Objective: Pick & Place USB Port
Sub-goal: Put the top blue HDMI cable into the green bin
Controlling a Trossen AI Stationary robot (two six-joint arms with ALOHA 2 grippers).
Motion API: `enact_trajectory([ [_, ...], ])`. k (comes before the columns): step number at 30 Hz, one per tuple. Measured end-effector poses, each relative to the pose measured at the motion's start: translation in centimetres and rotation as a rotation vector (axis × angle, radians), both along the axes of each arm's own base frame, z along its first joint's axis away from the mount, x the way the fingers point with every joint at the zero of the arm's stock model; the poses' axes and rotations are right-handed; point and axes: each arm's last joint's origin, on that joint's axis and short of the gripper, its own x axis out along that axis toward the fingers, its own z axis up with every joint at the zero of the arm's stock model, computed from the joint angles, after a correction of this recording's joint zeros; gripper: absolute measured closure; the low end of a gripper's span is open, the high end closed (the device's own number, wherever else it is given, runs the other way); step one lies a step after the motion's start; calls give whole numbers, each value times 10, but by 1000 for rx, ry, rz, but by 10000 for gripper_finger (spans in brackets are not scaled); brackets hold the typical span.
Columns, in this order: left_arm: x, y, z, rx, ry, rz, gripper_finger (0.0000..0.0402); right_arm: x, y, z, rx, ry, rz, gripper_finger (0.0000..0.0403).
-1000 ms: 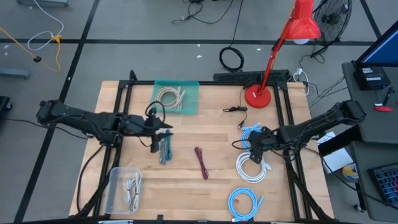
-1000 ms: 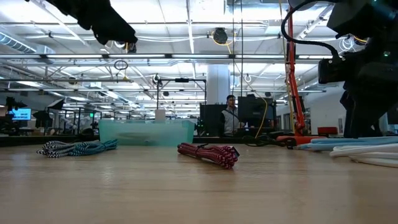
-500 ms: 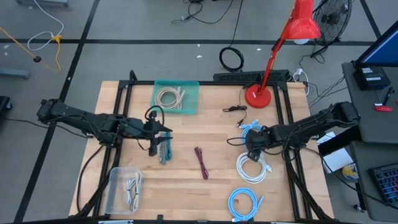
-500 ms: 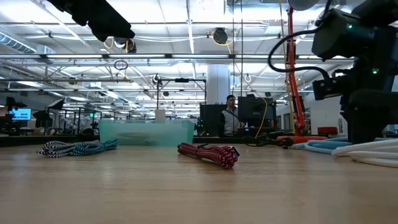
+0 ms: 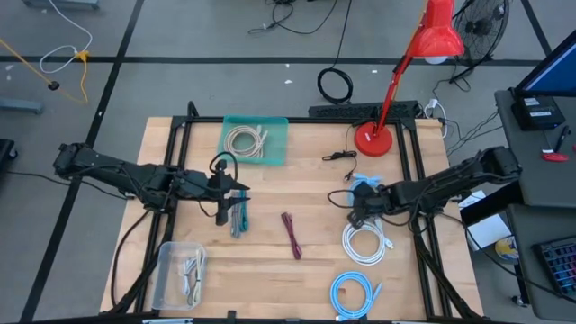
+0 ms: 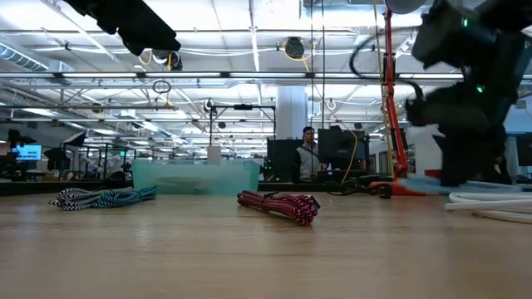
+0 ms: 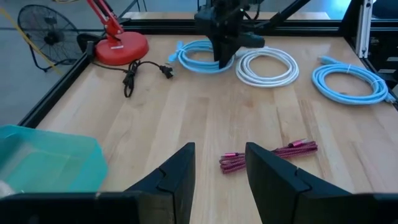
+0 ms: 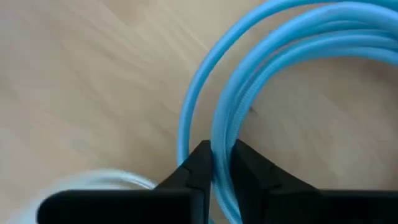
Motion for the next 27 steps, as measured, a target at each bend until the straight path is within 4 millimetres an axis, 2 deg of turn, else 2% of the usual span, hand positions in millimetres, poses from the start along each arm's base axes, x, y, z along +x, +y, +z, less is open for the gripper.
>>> enact_trajectory([
  [4,0,0,0,-4,-1,5,257,14,8,19,-46,-105,0,373],
  [7,0,2,1,-20,-18,72,256,30,15,44,-131,-234,39,376],
  [13,-1,14,5,-135,-178,527,257,54,23,98,-415,-458,46,376],
  [15,-3,17,-3,-143,-221,632,257,60,25,114,-531,-529,16,376],
  [17,-2,19,-14,-134,-257,659,256,65,26,127,-629,-592,3,376],
  [20,1,20,-25,-145,-394,523,257,72,26,139,-712,-670,-8,376],
  [24,-4,19,-28,-176,-697,28,257,85,25,141,-757,-716,2,376],
  [26,-10,20,-29,-179,-768,-128,257,93,25,139,-774,-735,-1,376],
  [27,-10,21,-30,-185,-772,-154,257,97,24,137,-783,-739,0,376],
])
